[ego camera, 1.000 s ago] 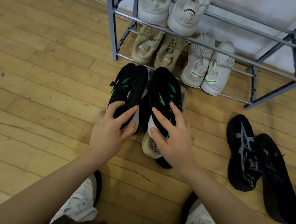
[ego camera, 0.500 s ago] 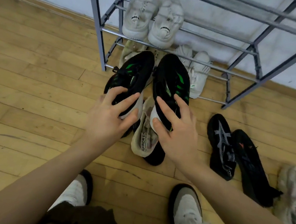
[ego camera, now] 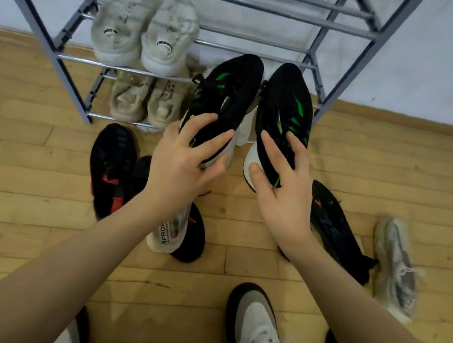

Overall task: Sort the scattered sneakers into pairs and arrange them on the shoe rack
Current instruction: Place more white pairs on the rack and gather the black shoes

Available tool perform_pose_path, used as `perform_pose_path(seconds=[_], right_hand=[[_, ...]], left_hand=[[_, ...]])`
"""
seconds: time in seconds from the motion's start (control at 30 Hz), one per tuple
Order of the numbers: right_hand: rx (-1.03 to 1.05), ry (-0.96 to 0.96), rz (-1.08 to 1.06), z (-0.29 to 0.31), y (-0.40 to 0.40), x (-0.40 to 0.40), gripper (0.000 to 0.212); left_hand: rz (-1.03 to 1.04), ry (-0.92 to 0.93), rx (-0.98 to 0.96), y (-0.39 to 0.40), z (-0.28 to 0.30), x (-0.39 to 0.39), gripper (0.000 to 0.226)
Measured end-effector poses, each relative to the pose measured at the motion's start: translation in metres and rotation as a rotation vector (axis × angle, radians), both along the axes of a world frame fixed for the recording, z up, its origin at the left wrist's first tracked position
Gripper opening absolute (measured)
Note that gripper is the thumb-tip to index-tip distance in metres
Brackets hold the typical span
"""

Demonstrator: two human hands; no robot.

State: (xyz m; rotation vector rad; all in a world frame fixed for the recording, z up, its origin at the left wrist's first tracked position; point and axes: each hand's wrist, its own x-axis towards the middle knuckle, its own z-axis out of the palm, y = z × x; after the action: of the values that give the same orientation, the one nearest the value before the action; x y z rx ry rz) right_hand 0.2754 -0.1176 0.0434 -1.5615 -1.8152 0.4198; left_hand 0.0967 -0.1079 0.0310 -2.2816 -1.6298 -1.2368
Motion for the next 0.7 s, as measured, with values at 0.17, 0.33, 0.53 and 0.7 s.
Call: perform_pose_path(seconds=[0.17,0.33,0.53,0.7], right_hand=[[0.044,0.059,0.013,-0.001,0.044,0.008,0.046],[0.09,0.042,0.043,0.003,0.096,0.006,0.046],[0.042,0.033,0.11,0.006,0.175,-0.002,0.045],[0.035,-0.083,0.149,0.004,0.222,-0.016,0.047]], left_hand=[[0.002,0.017,0.004,0.042,0.003,0.009,0.033],[0.032,0.032,0.012,0.088,0.008,0.008,0.031],[0.078,0.017,-0.049,0.156,0.015,-0.001,0.034],[0.192,0.083,-0.124,0.2,0.011,-0.003,0.036]])
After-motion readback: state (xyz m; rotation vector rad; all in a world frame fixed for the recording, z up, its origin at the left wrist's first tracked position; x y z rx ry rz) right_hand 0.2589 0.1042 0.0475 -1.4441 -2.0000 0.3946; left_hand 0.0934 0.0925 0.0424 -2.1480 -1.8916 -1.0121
